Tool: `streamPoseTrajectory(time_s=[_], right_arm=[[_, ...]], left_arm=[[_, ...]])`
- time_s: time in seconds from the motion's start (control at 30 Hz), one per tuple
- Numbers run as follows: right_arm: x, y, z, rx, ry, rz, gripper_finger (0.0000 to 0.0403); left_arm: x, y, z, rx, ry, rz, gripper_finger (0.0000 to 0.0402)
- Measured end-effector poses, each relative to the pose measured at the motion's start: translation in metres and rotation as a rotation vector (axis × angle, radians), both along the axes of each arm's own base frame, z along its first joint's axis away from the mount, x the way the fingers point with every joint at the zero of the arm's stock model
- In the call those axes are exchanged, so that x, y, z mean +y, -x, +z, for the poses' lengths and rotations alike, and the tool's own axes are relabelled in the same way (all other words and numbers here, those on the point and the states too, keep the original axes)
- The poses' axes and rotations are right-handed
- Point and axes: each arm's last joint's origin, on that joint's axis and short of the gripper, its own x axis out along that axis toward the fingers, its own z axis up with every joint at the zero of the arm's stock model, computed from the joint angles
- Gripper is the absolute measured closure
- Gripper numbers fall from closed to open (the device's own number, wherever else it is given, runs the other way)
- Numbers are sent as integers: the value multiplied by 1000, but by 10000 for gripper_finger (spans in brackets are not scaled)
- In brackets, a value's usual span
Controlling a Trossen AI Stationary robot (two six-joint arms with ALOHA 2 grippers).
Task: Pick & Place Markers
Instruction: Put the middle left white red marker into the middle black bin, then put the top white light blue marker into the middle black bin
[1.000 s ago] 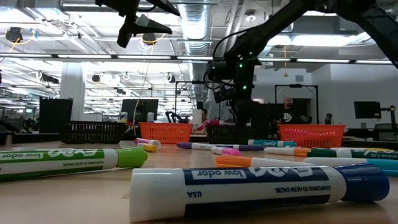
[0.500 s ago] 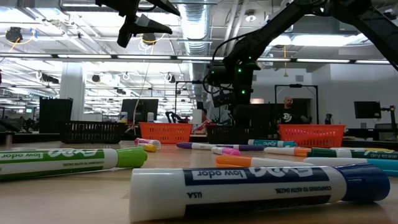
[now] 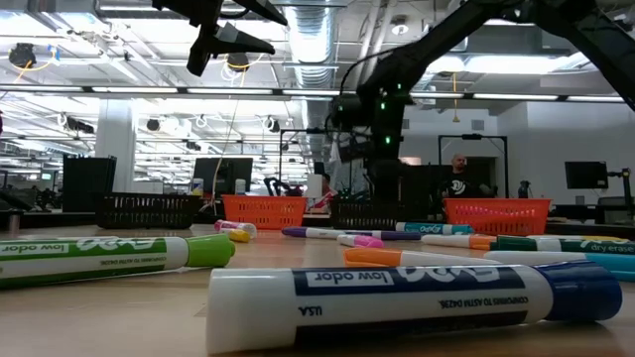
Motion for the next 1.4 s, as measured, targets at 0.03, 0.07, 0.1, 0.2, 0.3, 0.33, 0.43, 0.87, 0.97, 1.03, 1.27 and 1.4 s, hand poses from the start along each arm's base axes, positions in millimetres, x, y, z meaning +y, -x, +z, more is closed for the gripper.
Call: streamPoseTrajectory(time_s=[0.03,0.07,0.1,0.2,0.3,0.33,0.43,0.87,0.97,1.03,1.27,1.4], right_arm=[[0,0,8,-5,1,-9,291],[1,0,17,-12,0,-20,292],[1,1,26,-19,-6,-37,293],[7,6,57,-83,-78,-68,295],[18,18,90,-233,-235,-68,295],[24,23,101,-290,-292,-62,295],[41,40,129,-419,-443,-31,295],[135,124,146,-490,-566,27,296],[152,138,142,-517,-593,4,296],[161,145,140,-537,-590,-14,296],[175,149,122,-530,-368,-143,296],[166,132,107,-513,-236,-270,295]], left_arm=[[0,0,0,0,0,0,215],[0,0,0,0,0,0,215],[0,0,0,0,0,0,215],[0,0,0,1,0,0,215],[0,0,-1,8,-2,0,215],[0,0,-1,9,-3,0,215],[0,0,-1,9,-5,-1,215],[-1,0,-1,28,-40,-48,215],[-1,0,-1,28,-41,-47,215],[-1,0,-1,28,-41,-47,215],[-1,0,-1,28,-41,-47,215],[-1,0,-1,28,-40,-47,215]])
